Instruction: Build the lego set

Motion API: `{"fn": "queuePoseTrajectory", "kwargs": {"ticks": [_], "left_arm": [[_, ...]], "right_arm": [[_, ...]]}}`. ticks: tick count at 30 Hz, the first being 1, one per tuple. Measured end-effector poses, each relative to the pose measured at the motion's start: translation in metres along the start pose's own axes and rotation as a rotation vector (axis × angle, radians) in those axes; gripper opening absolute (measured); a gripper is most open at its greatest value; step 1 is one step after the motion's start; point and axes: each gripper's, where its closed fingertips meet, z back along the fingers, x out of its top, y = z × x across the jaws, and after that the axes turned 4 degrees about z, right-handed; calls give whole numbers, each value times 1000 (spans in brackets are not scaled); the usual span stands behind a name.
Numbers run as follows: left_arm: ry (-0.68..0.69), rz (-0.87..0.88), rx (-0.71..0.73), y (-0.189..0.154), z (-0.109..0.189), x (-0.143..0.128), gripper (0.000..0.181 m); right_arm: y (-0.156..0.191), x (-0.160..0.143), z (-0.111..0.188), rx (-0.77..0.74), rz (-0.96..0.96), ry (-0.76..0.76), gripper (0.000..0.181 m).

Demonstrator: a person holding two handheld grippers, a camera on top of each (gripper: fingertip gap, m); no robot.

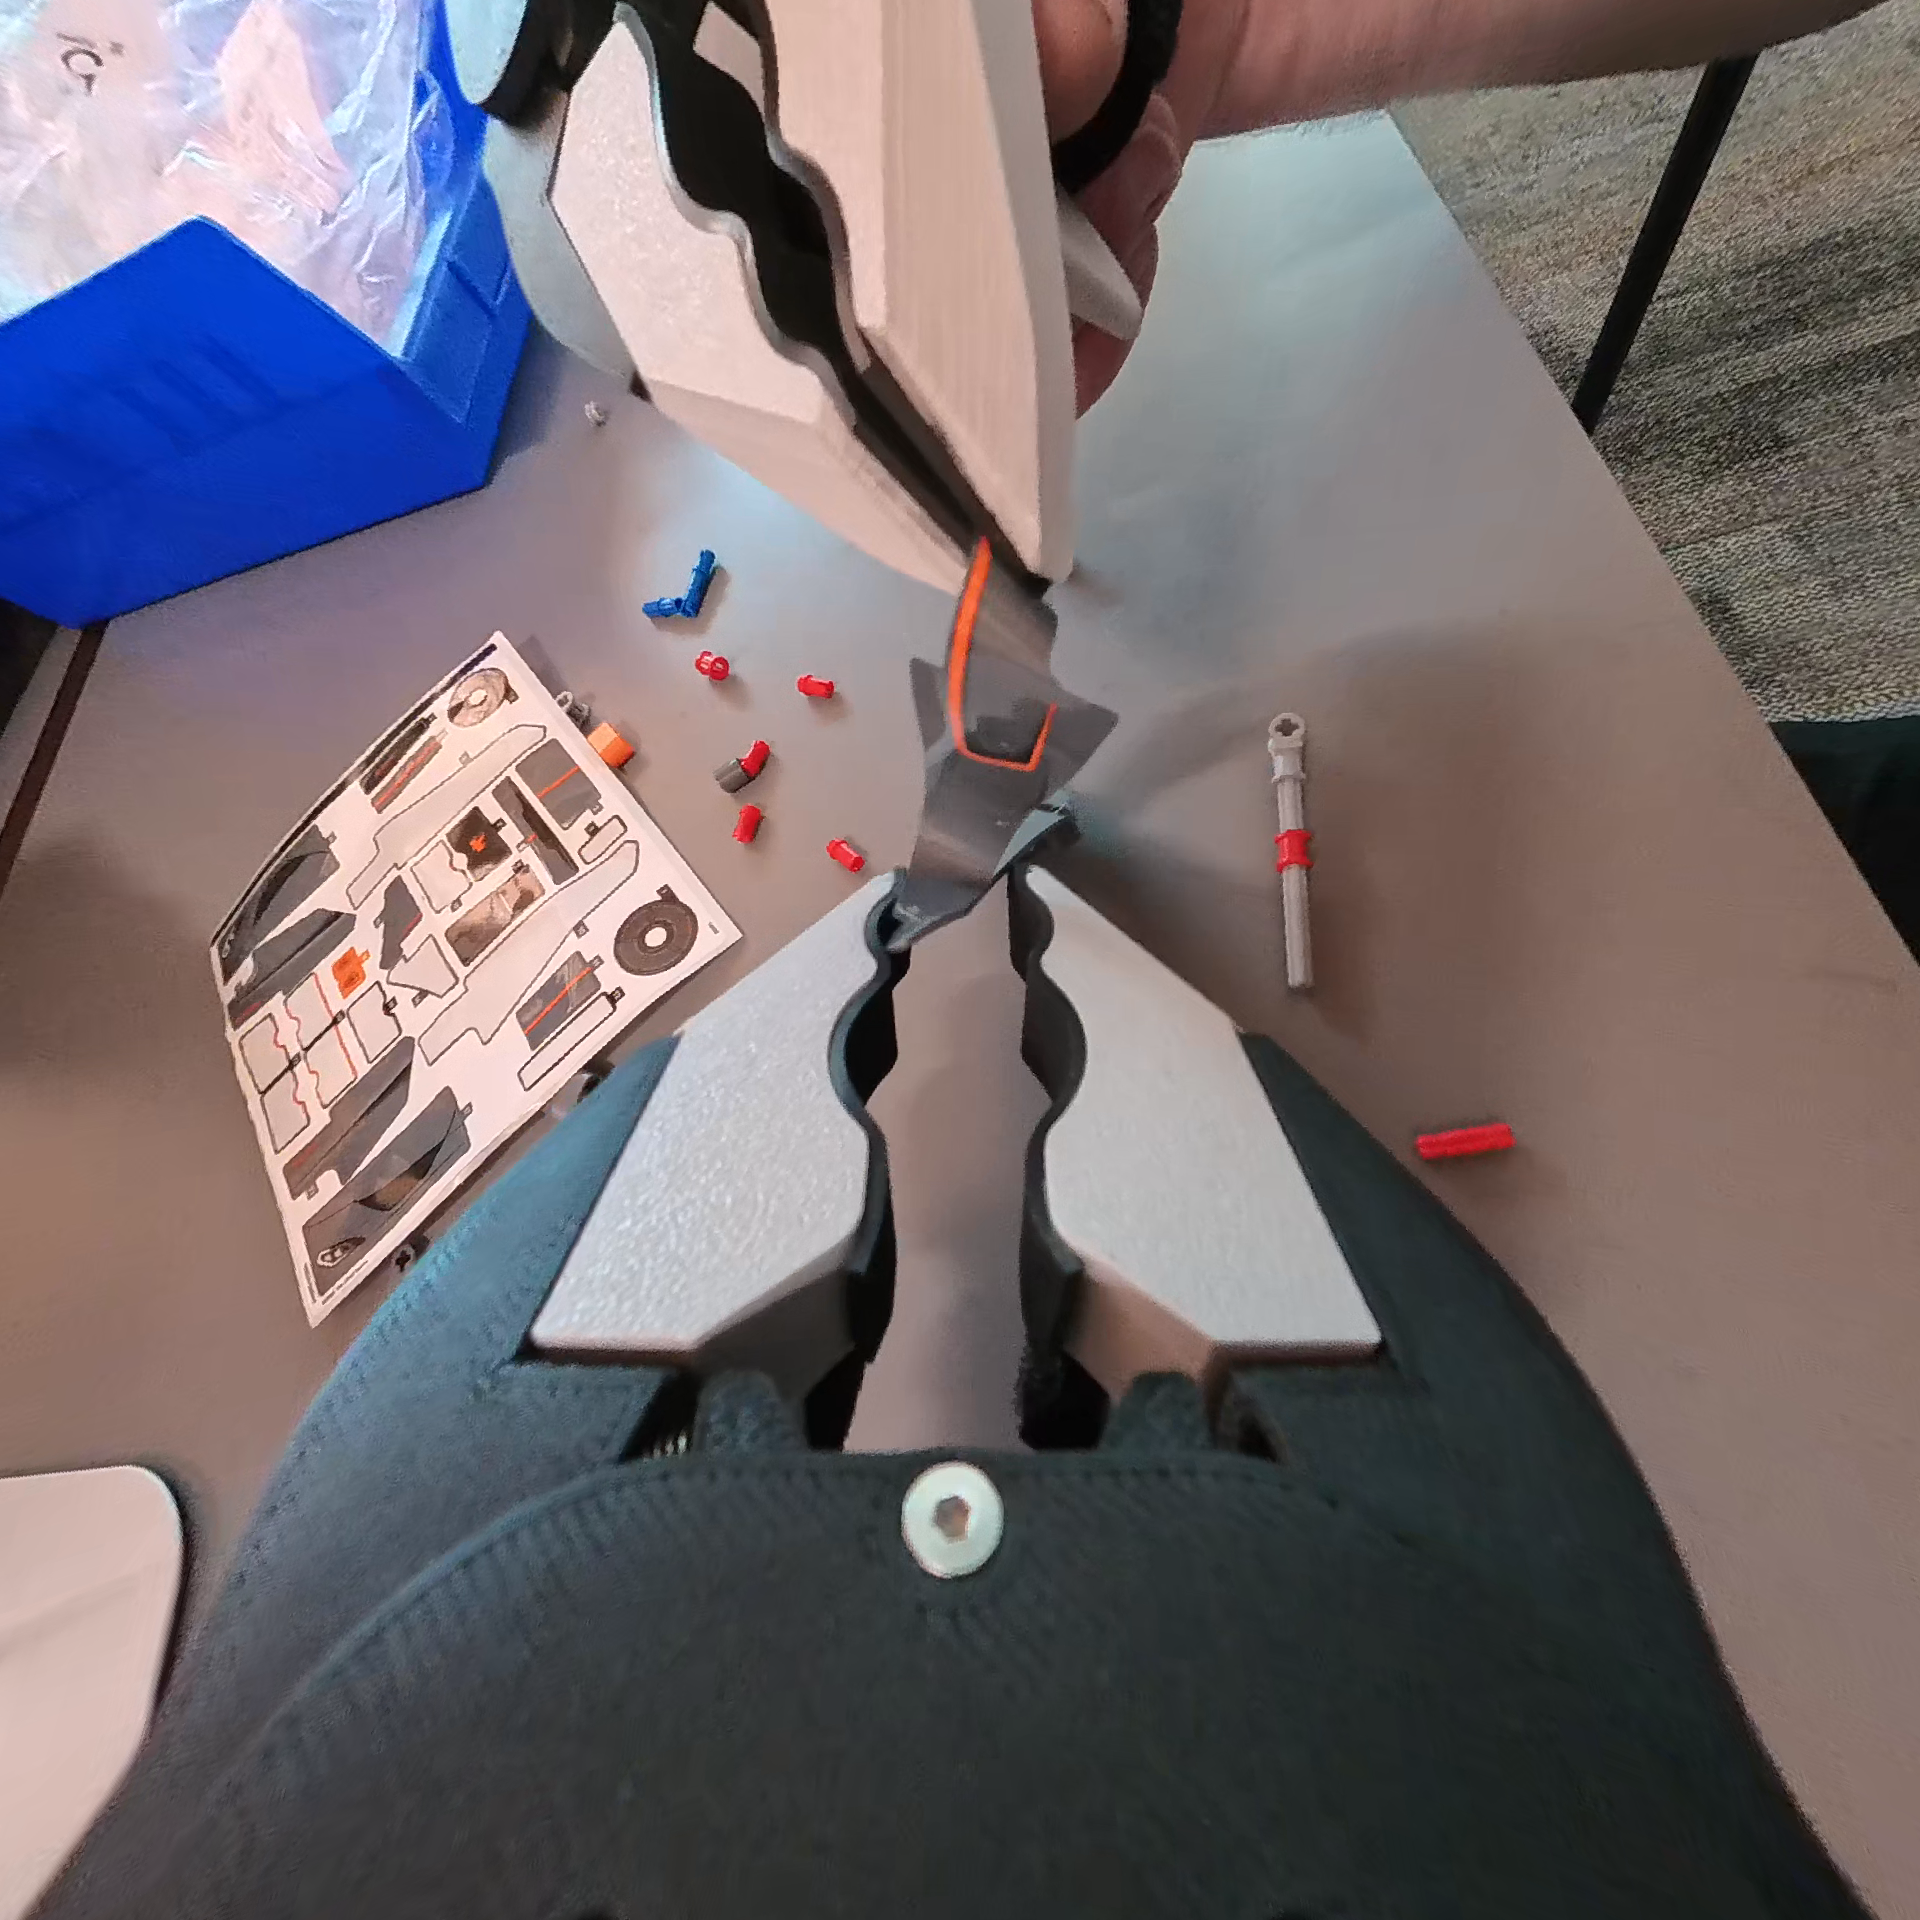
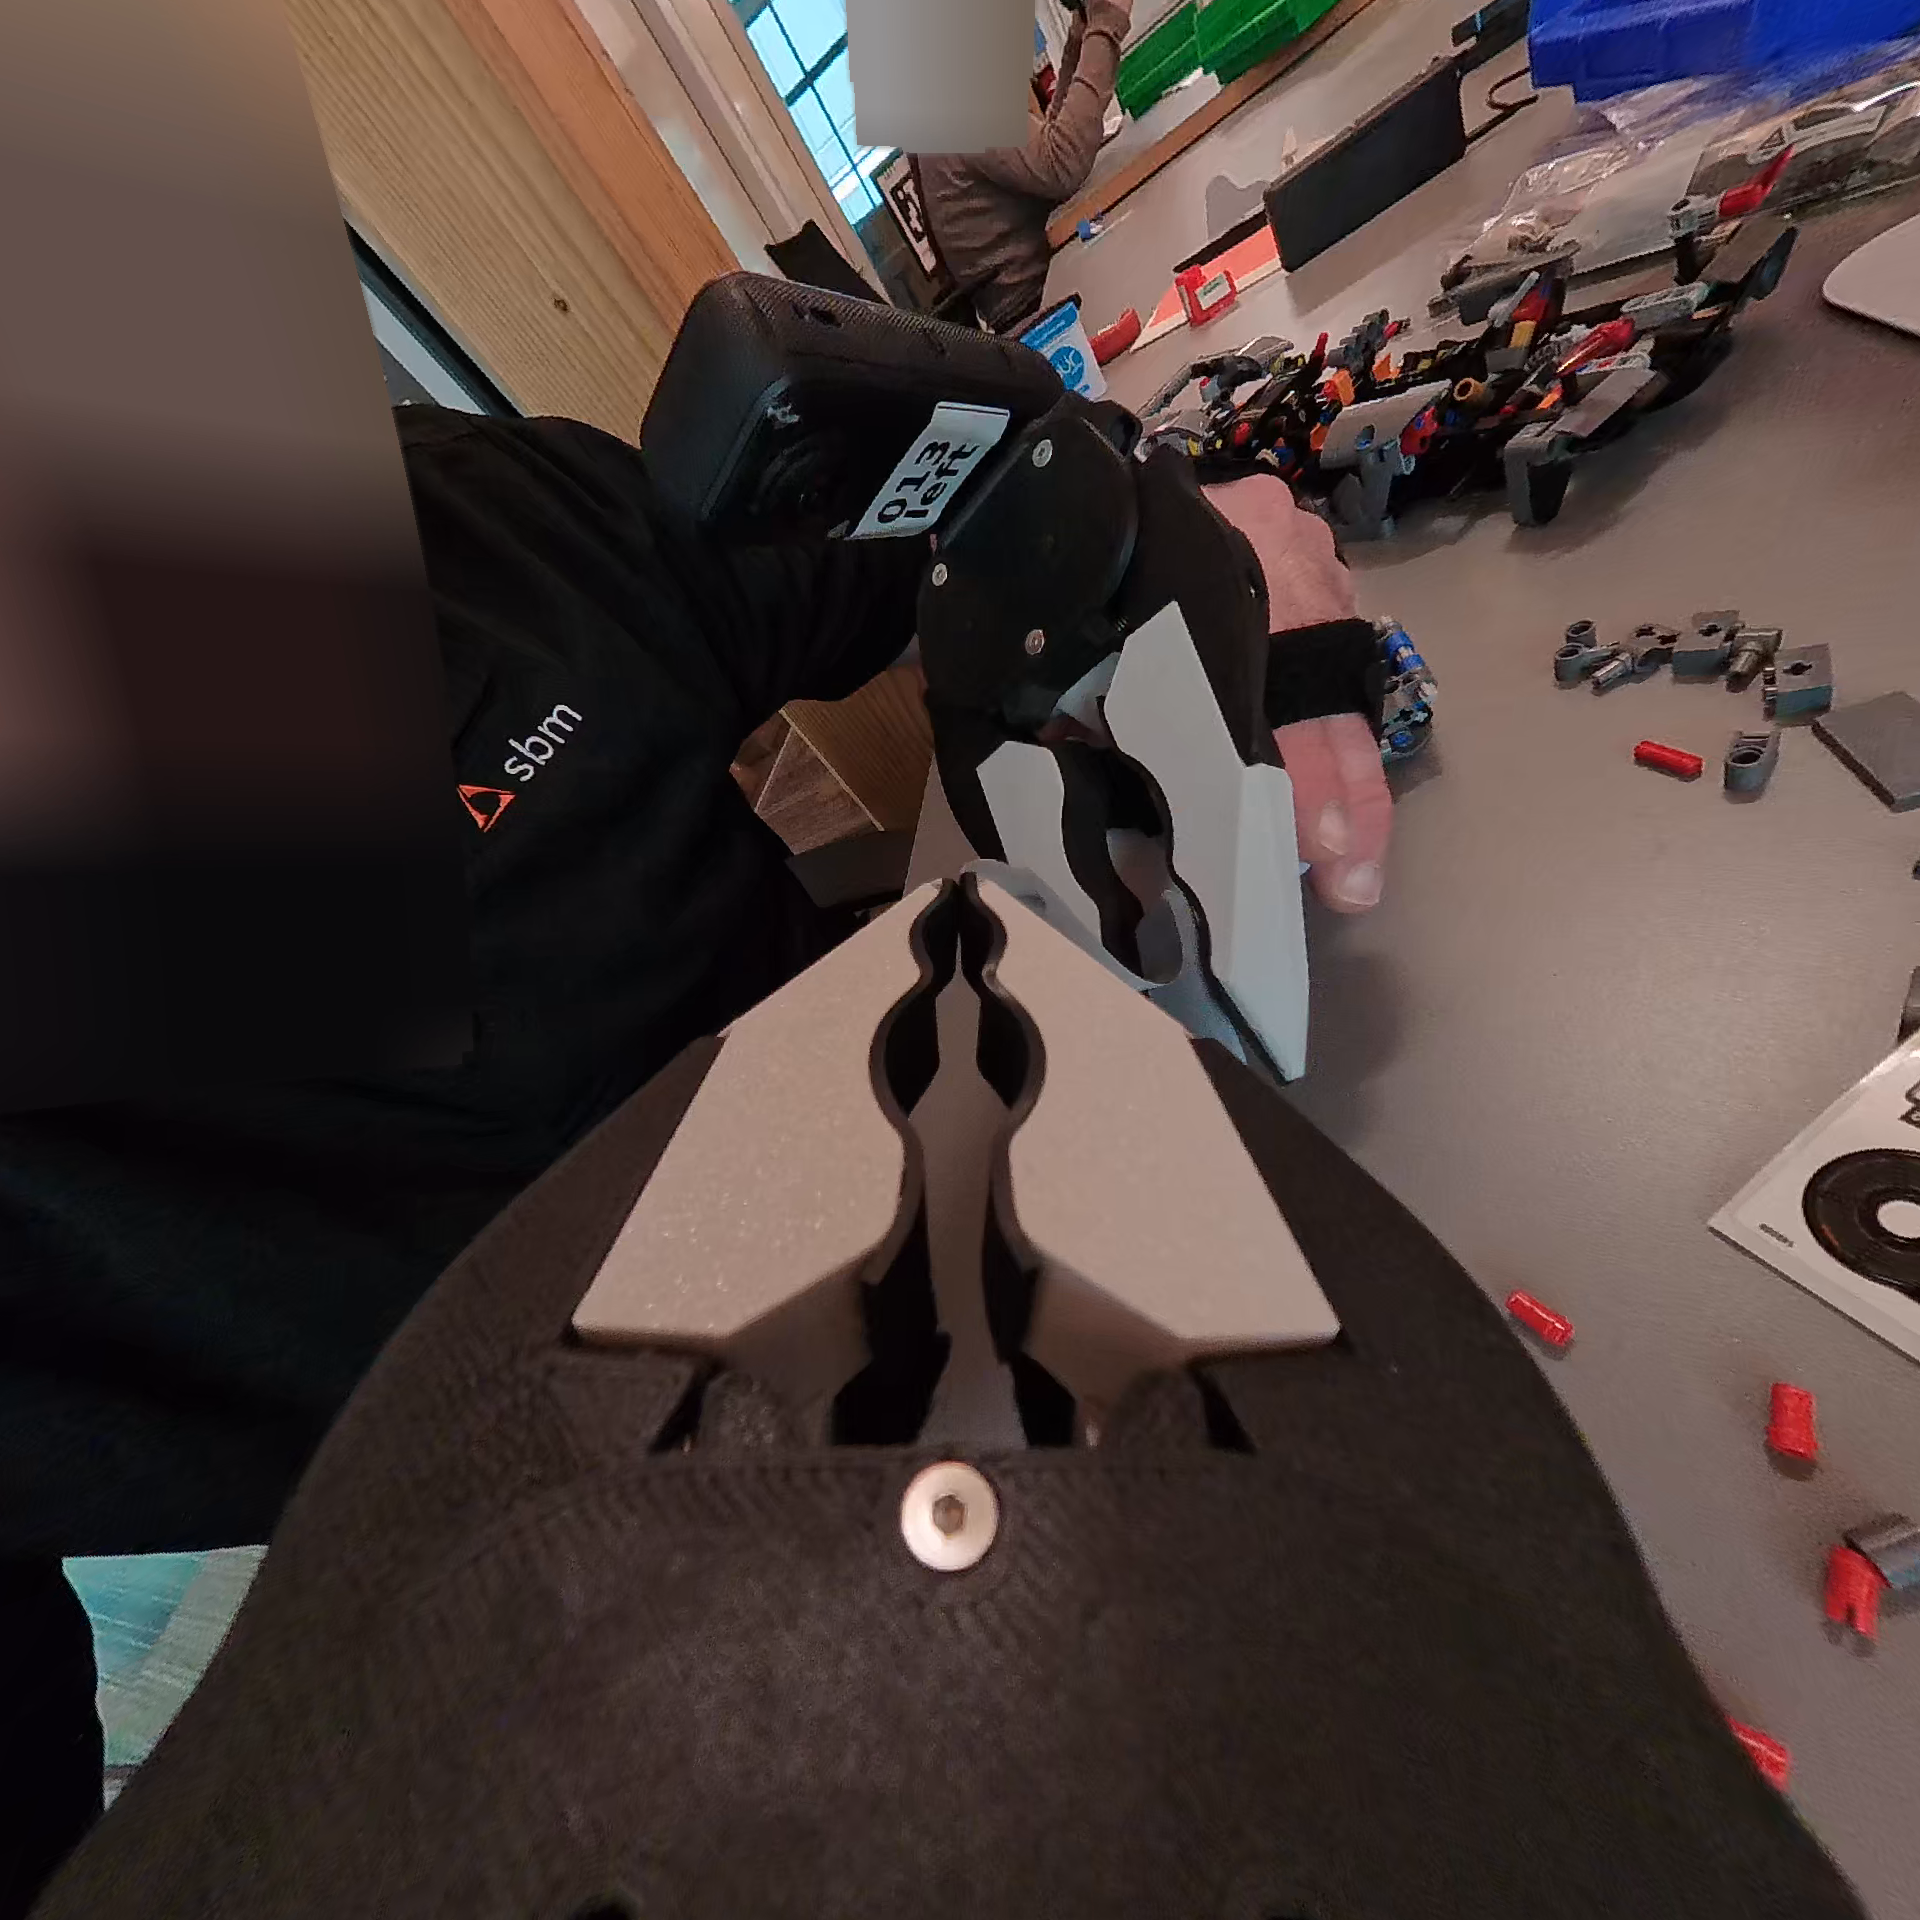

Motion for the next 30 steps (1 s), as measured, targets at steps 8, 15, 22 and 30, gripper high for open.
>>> {"fn": "queuePoseTrajectory", "kwargs": {"ticks": [8, 15, 22, 30], "left_arm": [[-30, 115, -120, -10, 0, 2, 34], [-75, 129, -90, -4, 0, 8, 28], [-75, 118, -76, -2, 0, 7, 20], [-38, 78, -57, 6, 16, 9, 31]], "right_arm": [[1, 4, 2, -4, 15, -23, 0], [3, 7, 1, 7, 27, -41, 0], [4, 9, 0, 9, 30, -55, 0], [5, 9, 8, -11, 32, -82, 0]]}}
